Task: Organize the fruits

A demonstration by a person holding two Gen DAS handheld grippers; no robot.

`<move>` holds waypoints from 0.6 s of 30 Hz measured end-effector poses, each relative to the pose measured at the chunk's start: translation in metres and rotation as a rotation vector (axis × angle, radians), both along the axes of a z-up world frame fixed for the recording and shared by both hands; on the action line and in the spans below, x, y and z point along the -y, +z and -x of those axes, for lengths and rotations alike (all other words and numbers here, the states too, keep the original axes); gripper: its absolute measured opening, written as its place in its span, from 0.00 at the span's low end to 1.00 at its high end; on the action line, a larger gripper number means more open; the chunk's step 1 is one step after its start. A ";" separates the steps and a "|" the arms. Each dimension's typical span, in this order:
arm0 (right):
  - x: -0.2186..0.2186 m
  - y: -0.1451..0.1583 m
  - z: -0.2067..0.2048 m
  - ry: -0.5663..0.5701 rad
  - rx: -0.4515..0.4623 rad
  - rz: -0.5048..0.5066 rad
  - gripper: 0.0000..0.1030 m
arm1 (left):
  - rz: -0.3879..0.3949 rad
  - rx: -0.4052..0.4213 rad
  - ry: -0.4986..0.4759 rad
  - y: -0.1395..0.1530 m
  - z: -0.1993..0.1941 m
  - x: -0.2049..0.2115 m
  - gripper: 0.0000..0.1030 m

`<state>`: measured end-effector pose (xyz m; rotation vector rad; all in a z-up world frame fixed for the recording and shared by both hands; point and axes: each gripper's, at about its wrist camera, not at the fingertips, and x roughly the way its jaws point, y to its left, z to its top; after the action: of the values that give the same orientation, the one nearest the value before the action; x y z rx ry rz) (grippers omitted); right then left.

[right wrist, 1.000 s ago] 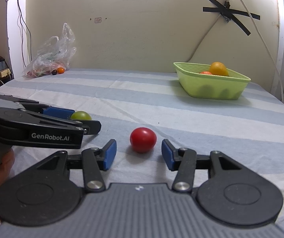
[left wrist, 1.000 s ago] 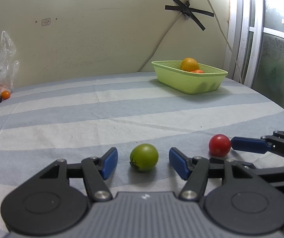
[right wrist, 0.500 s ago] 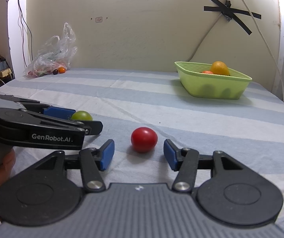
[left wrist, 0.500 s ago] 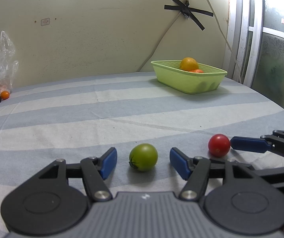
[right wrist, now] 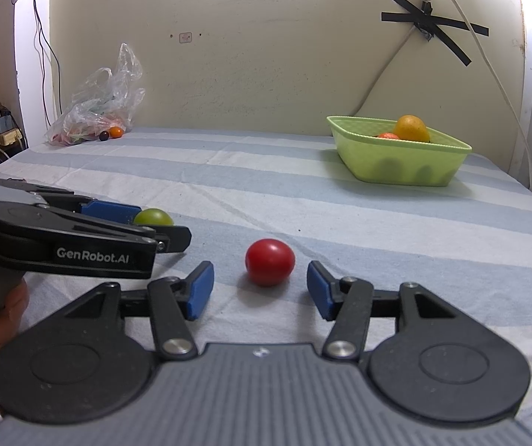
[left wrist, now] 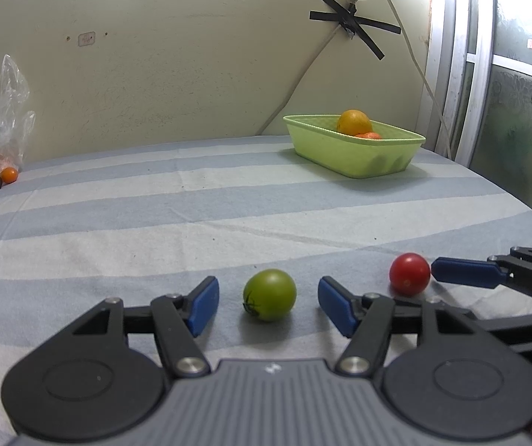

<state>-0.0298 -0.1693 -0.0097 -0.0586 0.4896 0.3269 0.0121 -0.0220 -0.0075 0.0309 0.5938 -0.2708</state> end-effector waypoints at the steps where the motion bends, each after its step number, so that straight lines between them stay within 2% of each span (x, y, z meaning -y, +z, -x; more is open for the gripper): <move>1: 0.000 0.000 0.000 0.000 0.000 0.000 0.57 | 0.000 0.000 0.000 0.000 0.000 0.000 0.59; 18: 0.000 0.000 0.000 0.000 0.001 0.000 0.58 | 0.022 -0.002 -0.009 0.000 -0.001 -0.005 0.60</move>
<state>-0.0298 -0.1695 -0.0095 -0.0588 0.4884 0.3273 0.0126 -0.0170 -0.0070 0.0125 0.5931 -0.2864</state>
